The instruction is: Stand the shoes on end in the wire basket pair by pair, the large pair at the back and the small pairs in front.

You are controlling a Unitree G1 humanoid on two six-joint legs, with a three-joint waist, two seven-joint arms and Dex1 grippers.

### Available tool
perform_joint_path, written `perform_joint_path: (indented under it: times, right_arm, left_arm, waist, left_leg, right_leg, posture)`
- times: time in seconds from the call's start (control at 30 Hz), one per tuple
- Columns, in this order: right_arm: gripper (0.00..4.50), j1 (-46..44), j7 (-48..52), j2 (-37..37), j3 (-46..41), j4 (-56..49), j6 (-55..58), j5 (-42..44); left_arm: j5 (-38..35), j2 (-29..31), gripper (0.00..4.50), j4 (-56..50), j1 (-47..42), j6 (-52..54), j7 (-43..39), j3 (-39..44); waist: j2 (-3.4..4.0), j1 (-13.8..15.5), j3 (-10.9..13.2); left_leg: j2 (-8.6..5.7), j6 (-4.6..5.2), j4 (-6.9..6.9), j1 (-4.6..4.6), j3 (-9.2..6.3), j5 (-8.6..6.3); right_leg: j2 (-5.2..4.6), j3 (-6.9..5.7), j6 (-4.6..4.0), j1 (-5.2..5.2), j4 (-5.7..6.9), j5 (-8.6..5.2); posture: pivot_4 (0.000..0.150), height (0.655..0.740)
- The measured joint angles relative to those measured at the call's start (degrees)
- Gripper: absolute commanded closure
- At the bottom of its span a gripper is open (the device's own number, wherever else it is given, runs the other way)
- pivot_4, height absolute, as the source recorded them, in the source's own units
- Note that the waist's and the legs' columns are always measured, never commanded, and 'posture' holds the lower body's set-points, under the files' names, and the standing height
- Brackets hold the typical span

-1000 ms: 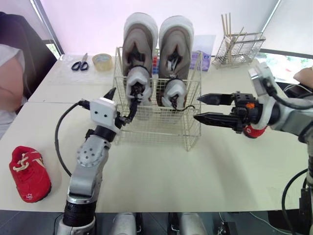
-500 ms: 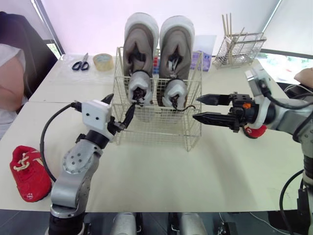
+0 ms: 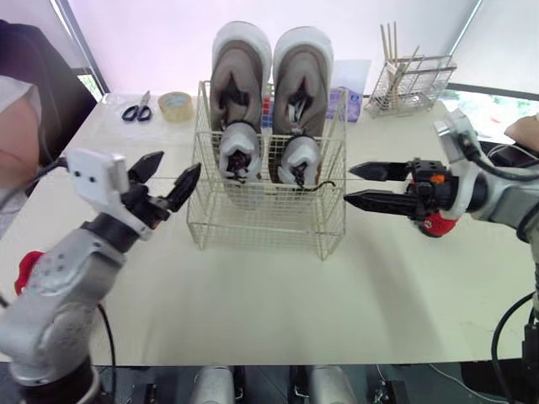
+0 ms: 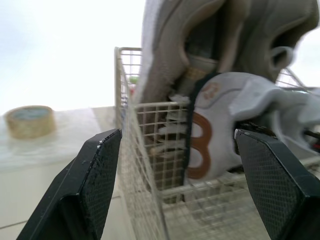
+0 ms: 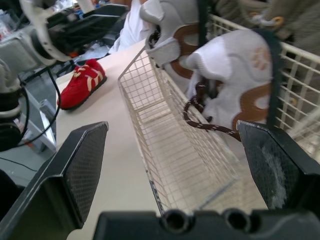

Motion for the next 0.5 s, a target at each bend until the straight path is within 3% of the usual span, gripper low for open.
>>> perform_joint_path:
  times: [0.03,0.13,0.2,0.37,0.5]
  right_arm:
    - [0.00,-0.7,-1.4,0.7,-0.9,1.7,-0.5,-0.2]
    - [0.00,-2.5,-7.4,3.8,-3.9,7.8,-6.7,-5.2]
    - [0.00,-2.9,-11.5,4.6,-5.0,11.4,-11.8,-10.0]
    - [0.00,6.6,-18.3,4.5,-9.4,11.6,-21.9,-19.6]
    - [0.00,18.7,-22.6,5.5,-20.7,6.1,-22.3,-20.1]
  left_arm:
    - [-4.6,2.9,0.02,1.6,-0.4,1.0,-1.1,1.7]
    - [-19.0,11.6,0.02,5.1,-0.4,4.7,-4.1,3.8]
    - [-24.4,15.4,0.02,4.3,0.5,6.5,-6.6,1.1]
    - [-31.3,15.5,0.02,0.9,1.2,5.8,-5.0,-7.9]
    - [-30.4,13.8,0.02,-4.1,2.5,4.1,-4.4,-16.5]
  waist:
    - [0.00,0.0,0.0]
    - [0.03,0.0,0.0]
    - [0.19,0.2,0.1]
    - [0.30,0.2,0.1]
    - [0.48,0.2,0.0]
  left_leg:
    - [0.00,-0.02,0.00,0.00,0.00,0.01]
    - [-0.03,-0.06,0.00,0.01,0.02,0.02]
    - [-0.11,-0.36,-0.01,-0.03,0.05,0.18]
    - [-0.12,-0.33,-0.09,-0.25,0.02,0.17]
    - [-0.07,-0.35,-0.14,-0.24,0.04,0.19]
  right_leg:
    - [0.04,-0.01,-0.01,0.00,0.00,-0.01]
    - [0.03,-0.01,-0.07,0.01,-0.03,-0.04]
    - [-0.01,0.00,-0.04,0.03,-0.17,-0.06]
    - [0.02,0.01,0.17,0.08,-0.51,0.04]
    - [0.19,0.01,0.26,0.09,-0.62,0.09]
  posture:
    - [0.150,0.7357]
    - [0.150,0.7357]
    - [0.150,0.7357]
    - [0.150,0.7357]
    - [0.150,0.7357]
